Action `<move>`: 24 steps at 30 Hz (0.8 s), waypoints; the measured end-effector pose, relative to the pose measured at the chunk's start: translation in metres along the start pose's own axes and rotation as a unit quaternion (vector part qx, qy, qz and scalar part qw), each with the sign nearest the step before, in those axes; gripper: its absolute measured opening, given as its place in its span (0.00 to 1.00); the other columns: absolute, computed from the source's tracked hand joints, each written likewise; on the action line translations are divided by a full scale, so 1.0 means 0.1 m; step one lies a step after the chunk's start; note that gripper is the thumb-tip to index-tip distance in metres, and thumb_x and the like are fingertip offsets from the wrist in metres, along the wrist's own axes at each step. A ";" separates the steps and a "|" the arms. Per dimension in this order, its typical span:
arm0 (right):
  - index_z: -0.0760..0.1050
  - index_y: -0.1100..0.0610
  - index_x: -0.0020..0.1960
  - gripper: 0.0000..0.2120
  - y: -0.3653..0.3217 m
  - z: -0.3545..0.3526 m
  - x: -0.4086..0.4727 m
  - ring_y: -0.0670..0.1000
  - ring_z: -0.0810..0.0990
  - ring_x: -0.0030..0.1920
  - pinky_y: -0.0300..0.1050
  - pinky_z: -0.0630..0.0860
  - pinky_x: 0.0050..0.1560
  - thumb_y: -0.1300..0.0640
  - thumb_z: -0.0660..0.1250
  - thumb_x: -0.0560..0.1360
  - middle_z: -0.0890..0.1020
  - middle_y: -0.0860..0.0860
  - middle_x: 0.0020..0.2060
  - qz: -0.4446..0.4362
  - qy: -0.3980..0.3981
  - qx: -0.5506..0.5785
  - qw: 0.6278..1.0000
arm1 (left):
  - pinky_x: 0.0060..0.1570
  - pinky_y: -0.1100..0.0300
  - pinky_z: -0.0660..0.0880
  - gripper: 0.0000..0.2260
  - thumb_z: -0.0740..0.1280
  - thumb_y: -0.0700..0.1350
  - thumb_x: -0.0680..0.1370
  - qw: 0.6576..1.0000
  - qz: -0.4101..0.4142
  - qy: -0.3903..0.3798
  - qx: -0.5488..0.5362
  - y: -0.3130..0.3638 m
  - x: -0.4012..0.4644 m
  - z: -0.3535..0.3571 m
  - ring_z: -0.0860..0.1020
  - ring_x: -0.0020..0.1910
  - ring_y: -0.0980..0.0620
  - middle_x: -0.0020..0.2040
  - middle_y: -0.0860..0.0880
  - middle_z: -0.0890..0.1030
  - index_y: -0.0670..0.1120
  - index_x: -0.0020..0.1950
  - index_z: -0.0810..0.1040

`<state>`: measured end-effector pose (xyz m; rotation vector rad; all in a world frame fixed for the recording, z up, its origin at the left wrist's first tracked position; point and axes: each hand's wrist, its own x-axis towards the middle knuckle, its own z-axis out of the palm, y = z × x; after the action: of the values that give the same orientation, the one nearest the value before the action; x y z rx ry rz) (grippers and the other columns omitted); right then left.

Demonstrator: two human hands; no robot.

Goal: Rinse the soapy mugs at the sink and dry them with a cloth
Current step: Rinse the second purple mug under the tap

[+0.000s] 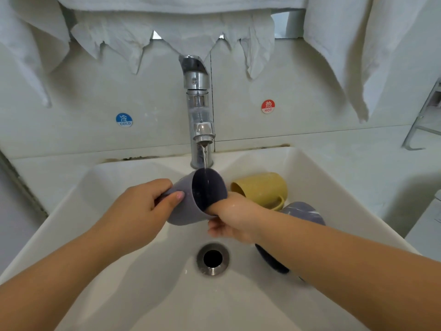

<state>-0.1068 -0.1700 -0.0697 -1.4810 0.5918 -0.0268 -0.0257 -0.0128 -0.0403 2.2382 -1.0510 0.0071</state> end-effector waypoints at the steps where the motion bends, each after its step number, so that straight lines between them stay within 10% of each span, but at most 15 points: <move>1: 0.72 0.59 0.53 0.05 0.01 0.03 -0.01 0.47 0.71 0.32 0.39 0.75 0.31 0.64 0.63 0.78 0.71 0.54 0.34 0.028 -0.013 0.049 0.998 | 0.29 0.60 0.61 0.16 0.62 0.50 0.80 1.000 0.008 0.014 0.015 0.03 -0.02 0.00 0.66 0.26 0.56 0.25 0.55 0.70 0.46 0.33 0.68; 8: 0.72 0.64 0.57 0.08 -0.12 0.05 -0.06 0.47 0.76 0.30 0.40 0.80 0.33 0.62 0.63 0.79 0.75 0.55 0.34 0.012 -0.025 0.120 0.992 | 0.28 0.59 0.60 0.16 0.60 0.52 0.79 0.988 0.050 0.086 0.120 0.16 -0.07 0.07 0.69 0.29 0.55 0.27 0.52 0.70 0.50 0.32 0.66; 16: 0.73 0.60 0.46 0.15 -0.20 -0.11 0.07 0.48 0.71 0.20 0.37 0.68 0.20 0.51 0.56 0.82 0.76 0.55 0.27 -0.151 0.092 -0.244 0.953 | 0.27 0.59 0.58 0.19 0.59 0.52 0.80 0.983 0.044 0.102 0.148 0.18 -0.10 0.09 0.68 0.27 0.54 0.26 0.52 0.68 0.49 0.30 0.62; 24: 0.70 0.58 0.46 0.03 -0.12 0.19 0.02 0.44 0.63 0.23 0.34 0.63 0.23 0.60 0.61 0.79 0.69 0.51 0.28 0.053 -0.038 0.144 0.987 | 0.26 0.62 0.54 0.21 0.65 0.46 0.78 0.977 0.072 0.120 0.161 0.11 -0.08 0.07 0.64 0.24 0.58 0.24 0.56 0.64 0.54 0.30 0.57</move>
<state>-0.0938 -0.1545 -0.0600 -1.1639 0.5779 0.0271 -0.0406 -0.0168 -0.0418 2.3625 -1.1383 0.5328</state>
